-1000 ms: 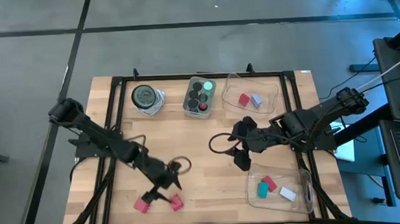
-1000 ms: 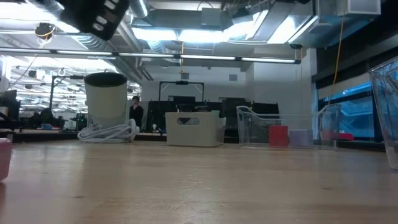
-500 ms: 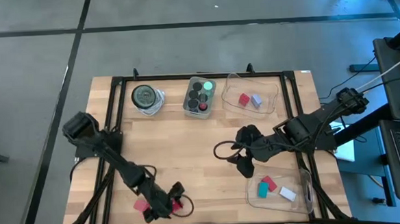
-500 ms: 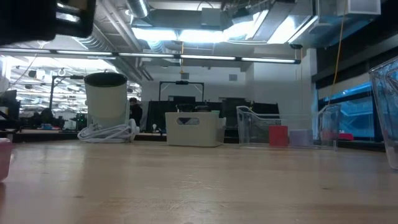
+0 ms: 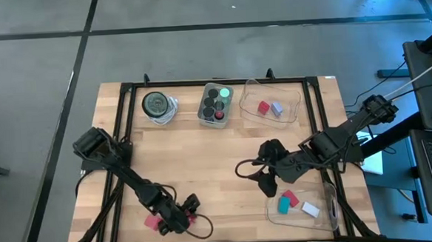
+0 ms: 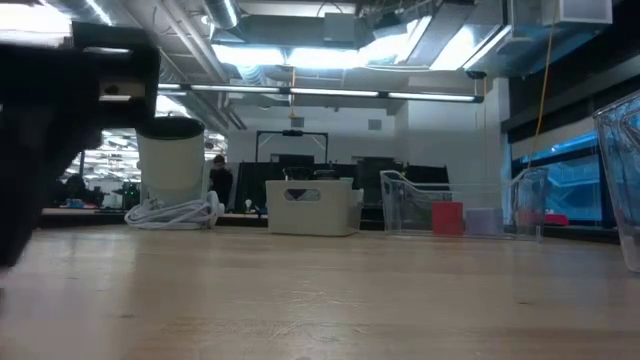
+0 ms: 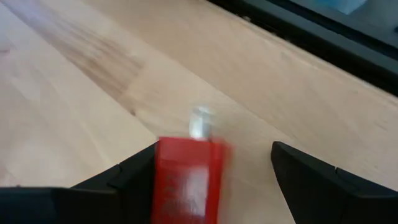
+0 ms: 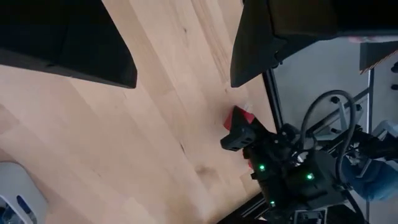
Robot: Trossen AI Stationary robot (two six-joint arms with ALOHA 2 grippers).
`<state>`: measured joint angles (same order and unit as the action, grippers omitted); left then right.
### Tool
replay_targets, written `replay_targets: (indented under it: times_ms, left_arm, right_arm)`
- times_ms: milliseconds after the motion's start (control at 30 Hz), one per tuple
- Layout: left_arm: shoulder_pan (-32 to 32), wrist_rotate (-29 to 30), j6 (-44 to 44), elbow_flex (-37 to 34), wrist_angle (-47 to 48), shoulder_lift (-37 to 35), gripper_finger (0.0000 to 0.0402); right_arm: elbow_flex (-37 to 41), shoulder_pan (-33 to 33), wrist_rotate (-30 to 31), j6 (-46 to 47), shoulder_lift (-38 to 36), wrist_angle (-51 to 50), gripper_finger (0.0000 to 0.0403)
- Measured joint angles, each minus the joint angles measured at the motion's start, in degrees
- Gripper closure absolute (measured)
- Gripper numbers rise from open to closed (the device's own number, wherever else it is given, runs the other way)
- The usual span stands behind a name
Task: Pick & Place Office items
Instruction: Put the right red charger adapter into the top transparent bin
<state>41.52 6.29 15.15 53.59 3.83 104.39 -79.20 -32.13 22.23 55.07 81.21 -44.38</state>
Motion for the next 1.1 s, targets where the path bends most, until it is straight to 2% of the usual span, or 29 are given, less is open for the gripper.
replay_targets:
  times_ms: [167, 300, 700, 833, 1100]
  left_arm:
    - [-0.55, -0.18, -2.21, 0.21, 0.60, 0.65, 0.0126]
    - [-0.88, 0.43, -4.35, 0.07, 0.57, 0.13, 0.0147]
    - [-1.35, 2.65, -4.03, 0.55, 1.86, -0.43, 0.0281]
    - [-3.15, 2.72, -7.79, 4.10, 4.12, -0.45, 0.0285]
    - [-8.68, 10.55, -12.51, 13.93, 8.35, -0.53, 0.0285]
  right_arm:
    - [0.00, -0.25, 0.49, -0.42, 0.00, 0.00, 0.0141]
    - [0.00, -0.25, 0.51, -1.69, 0.00, -0.02, 0.0141]
    - [0.00, -0.25, 1.36, -3.69, 0.00, -0.02, 0.0141]
    - [0.00, -0.23, 1.36, -3.69, 0.00, -0.02, 0.0141]
    - [0.00, -0.25, 0.88, -3.57, 0.02, -0.07, 0.0141]
